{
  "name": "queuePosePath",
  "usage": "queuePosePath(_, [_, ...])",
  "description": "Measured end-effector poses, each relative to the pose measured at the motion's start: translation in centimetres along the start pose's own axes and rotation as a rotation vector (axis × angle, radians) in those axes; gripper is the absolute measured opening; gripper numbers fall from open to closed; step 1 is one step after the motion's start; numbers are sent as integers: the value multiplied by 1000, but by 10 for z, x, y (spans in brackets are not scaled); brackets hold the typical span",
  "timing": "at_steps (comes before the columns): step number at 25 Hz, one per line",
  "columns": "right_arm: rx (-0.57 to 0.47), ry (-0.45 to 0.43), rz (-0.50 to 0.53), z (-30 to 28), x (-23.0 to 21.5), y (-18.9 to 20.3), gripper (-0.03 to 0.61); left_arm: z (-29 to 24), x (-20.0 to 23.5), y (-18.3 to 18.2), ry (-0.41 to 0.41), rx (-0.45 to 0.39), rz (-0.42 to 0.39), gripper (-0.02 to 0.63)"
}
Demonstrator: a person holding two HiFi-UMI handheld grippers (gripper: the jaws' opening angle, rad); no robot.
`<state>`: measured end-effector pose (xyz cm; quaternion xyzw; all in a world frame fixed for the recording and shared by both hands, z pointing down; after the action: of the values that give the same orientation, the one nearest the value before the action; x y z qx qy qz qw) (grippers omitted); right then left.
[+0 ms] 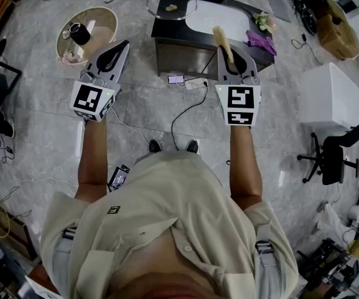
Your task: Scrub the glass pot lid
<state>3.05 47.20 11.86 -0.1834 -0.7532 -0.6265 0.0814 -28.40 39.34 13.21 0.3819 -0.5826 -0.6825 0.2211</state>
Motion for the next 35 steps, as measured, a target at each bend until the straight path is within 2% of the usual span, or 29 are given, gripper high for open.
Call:
queuePosePath(17, [7,29,-20,7,25,-9,45,18,17,10,24,-30,13,14])
queuePosePath(25, [-32,11,-77,-10,3,0,46,-1,15,20,19,-7,39,14])
queuePosePath(35, [-72,-91,-107,-86,-49,25,46,-50,21,36,-87,81,41,14])
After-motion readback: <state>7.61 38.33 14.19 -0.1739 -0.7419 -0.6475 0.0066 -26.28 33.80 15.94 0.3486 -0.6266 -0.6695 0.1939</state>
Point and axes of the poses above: the fingertips, and each gripper's own axes: z backward along the fingers, x to its left, y out of its underside, the point moved 10 cm from there along z, backward along the fingers, and after that the axes turned 1 degree about -z, right-handed, at the moved point
